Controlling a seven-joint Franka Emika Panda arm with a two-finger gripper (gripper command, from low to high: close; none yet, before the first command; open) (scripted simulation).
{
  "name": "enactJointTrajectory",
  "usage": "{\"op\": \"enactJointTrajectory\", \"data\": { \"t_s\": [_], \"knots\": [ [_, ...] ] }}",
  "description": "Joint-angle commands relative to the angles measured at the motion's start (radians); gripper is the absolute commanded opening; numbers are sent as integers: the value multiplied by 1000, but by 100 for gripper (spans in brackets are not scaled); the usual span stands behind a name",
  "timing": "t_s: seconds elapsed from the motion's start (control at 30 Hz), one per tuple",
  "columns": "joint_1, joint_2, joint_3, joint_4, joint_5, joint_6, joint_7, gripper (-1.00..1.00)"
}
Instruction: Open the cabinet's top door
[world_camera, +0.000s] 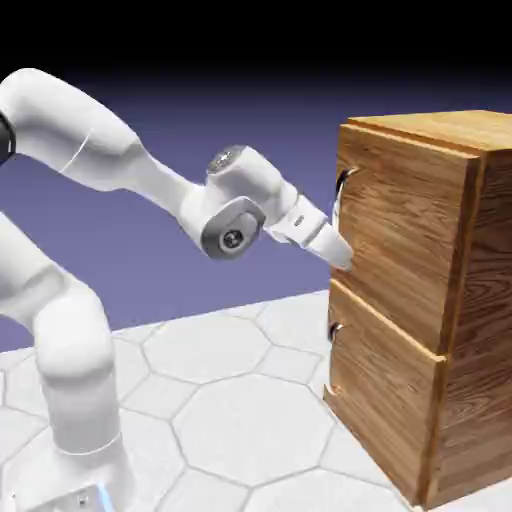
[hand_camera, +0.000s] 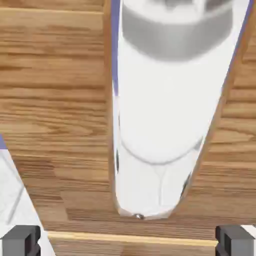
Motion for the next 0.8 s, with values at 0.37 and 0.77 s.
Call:
{"op": "enactJointTrajectory", "data": {
  "t_s": [0.37, 0.77],
  "knots": [
    [435, 414, -414, -8, 517, -110, -287, 0],
    [870, 829, -828, -17, 1034, -219, -574, 0]
  ]
}}
